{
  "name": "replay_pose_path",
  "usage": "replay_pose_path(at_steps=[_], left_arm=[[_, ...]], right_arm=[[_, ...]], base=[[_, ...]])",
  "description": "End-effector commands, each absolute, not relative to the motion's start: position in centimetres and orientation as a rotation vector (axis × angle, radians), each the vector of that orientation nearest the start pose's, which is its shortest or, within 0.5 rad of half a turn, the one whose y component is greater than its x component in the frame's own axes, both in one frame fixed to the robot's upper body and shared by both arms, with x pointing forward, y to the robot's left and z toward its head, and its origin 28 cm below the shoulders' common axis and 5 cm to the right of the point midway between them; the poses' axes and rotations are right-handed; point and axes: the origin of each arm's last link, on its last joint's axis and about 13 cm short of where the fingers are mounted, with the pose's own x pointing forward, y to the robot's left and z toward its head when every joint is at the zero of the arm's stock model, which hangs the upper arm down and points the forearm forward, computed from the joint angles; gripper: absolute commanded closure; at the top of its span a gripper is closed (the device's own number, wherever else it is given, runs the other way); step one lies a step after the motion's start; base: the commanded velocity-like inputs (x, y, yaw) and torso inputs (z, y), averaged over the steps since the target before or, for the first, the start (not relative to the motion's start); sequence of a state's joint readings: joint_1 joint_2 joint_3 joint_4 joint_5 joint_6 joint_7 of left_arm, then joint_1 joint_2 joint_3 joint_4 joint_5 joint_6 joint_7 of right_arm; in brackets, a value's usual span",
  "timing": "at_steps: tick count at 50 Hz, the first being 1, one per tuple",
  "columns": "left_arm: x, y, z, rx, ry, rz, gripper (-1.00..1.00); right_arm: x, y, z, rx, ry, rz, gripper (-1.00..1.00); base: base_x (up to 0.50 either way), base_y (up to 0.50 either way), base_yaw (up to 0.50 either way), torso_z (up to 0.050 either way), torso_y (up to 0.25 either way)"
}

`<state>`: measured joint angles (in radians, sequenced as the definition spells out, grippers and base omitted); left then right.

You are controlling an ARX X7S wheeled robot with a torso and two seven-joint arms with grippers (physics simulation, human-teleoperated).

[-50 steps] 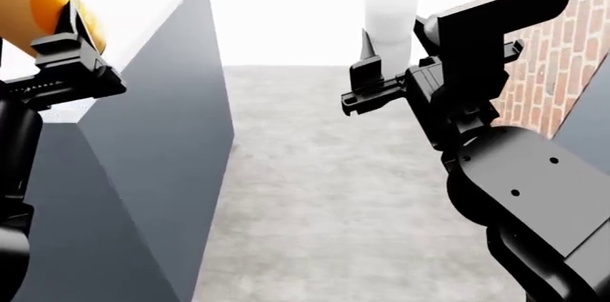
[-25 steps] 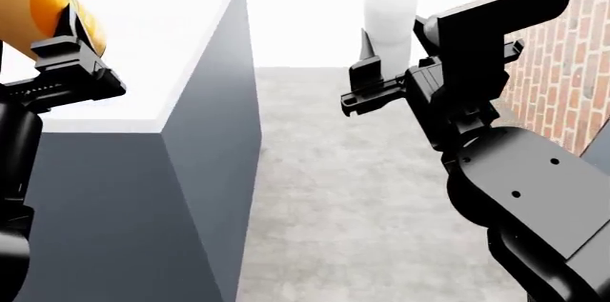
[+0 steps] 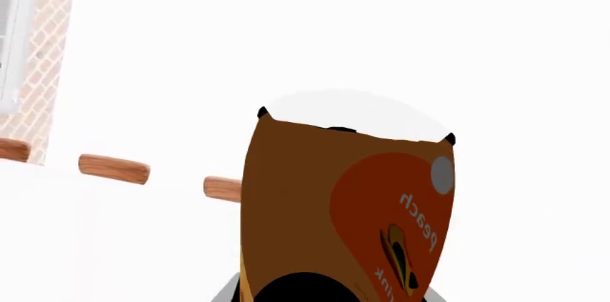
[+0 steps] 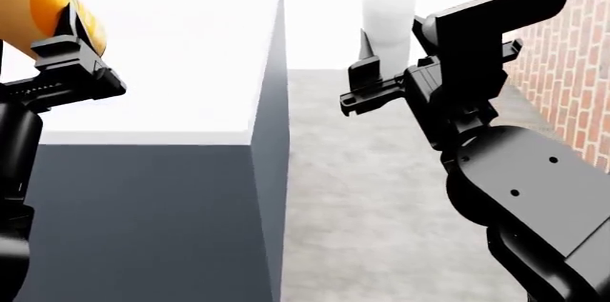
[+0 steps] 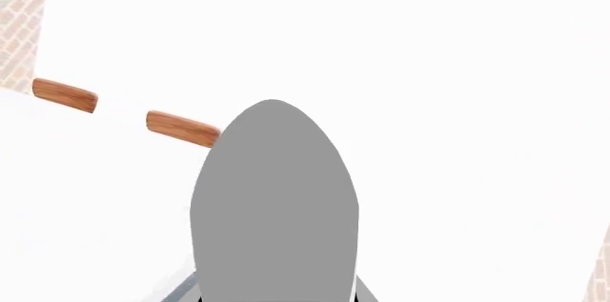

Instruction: Move the drinks to the dining counter.

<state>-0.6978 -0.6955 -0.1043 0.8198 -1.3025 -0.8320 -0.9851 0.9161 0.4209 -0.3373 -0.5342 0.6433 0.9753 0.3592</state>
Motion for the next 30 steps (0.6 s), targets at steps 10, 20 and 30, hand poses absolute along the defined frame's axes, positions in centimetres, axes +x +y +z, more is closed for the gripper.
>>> replay_pose_path(at_steps=[10, 20, 30], left_arm=[[19.26, 25.13, 27.79, -0.147, -0.381, 0.145, 1.00], [19.24, 25.10, 27.72, -0.150, -0.379, 0.141, 1.00], [19.33, 24.98, 27.67, -0.150, -0.375, 0.129, 1.00]], right_arm=[[27.30, -9.35, 26.51, -0.232, -0.291, 0.206, 1.00], [27.32, -9.35, 26.30, -0.230, -0.286, 0.206, 1.00], [27.21, -9.44, 26.28, -0.228, -0.286, 0.205, 1.00]], base=[[0.10, 0.50, 0.00, 0.000, 0.001], [0.09, 0.50, 0.00, 0.000, 0.001], [0.10, 0.50, 0.00, 0.000, 0.001]])
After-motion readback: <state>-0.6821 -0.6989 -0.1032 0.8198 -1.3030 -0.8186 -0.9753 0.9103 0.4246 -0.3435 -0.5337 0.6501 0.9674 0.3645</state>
